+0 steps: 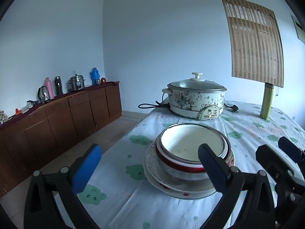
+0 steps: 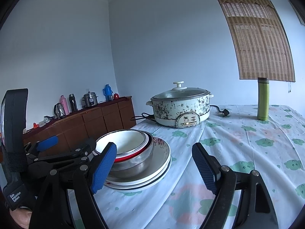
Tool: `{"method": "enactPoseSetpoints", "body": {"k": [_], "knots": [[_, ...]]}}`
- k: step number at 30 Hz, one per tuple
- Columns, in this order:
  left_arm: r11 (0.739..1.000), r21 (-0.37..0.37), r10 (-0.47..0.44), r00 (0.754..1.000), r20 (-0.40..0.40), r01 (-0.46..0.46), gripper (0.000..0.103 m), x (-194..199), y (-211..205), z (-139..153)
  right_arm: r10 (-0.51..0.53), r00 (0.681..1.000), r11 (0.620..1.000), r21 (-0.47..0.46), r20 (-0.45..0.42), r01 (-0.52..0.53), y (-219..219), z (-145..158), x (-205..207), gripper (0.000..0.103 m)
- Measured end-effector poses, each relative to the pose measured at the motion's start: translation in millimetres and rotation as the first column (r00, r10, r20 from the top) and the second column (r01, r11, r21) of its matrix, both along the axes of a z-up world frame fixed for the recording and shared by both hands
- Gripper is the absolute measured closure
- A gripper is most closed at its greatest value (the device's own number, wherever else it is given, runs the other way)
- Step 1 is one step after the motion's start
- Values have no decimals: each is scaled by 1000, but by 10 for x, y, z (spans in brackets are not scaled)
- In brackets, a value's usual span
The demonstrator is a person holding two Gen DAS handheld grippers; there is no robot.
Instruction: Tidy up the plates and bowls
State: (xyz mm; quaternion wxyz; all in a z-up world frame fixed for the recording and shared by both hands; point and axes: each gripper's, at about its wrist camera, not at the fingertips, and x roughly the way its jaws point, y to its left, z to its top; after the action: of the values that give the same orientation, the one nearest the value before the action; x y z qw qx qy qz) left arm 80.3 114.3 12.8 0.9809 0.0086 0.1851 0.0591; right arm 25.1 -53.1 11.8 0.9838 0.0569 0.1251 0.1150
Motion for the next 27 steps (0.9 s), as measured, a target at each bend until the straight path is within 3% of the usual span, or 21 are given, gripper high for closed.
{"method": "enactPoseSetpoints", "body": {"k": [27], "knots": [[999, -37, -29, 999, 25, 30, 0, -70, 18, -28, -2, 1000, 1000, -9, 6, 2, 7, -27, -11, 20]]}}
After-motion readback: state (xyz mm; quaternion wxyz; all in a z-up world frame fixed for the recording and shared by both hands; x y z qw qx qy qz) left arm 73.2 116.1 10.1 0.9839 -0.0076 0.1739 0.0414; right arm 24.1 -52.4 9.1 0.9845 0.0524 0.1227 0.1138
